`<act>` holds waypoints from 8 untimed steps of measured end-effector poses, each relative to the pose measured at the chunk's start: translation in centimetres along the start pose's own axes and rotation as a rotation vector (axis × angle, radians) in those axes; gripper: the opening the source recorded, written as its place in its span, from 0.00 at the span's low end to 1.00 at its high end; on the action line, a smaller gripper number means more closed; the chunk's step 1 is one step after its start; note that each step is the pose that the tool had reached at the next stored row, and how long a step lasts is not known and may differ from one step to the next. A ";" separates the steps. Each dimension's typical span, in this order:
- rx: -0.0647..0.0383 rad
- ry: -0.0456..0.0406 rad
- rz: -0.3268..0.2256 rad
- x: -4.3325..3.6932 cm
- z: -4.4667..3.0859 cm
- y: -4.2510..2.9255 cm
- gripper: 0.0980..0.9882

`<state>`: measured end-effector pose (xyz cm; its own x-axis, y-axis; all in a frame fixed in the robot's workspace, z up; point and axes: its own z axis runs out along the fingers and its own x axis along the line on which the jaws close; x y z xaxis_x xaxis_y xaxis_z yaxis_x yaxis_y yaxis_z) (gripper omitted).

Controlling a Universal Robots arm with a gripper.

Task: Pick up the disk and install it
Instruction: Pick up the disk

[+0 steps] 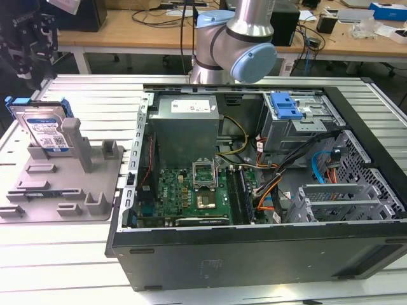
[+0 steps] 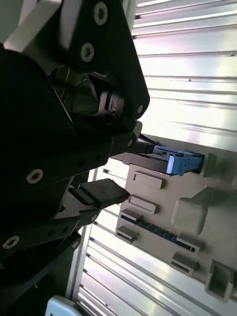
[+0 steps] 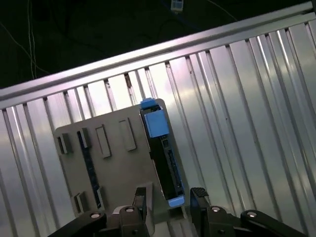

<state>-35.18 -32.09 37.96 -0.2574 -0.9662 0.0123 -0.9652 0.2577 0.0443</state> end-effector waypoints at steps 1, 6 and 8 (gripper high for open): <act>0.001 0.0007 -0.019 0.00 0.01 0.00 0.43; 0.006 0.0042 -0.116 0.00 0.06 0.00 0.43; 0.007 0.0047 -0.136 0.00 0.07 0.00 0.43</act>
<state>-35.18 -32.09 37.88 -0.1243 -0.9922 0.0114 -0.9914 0.1247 0.0391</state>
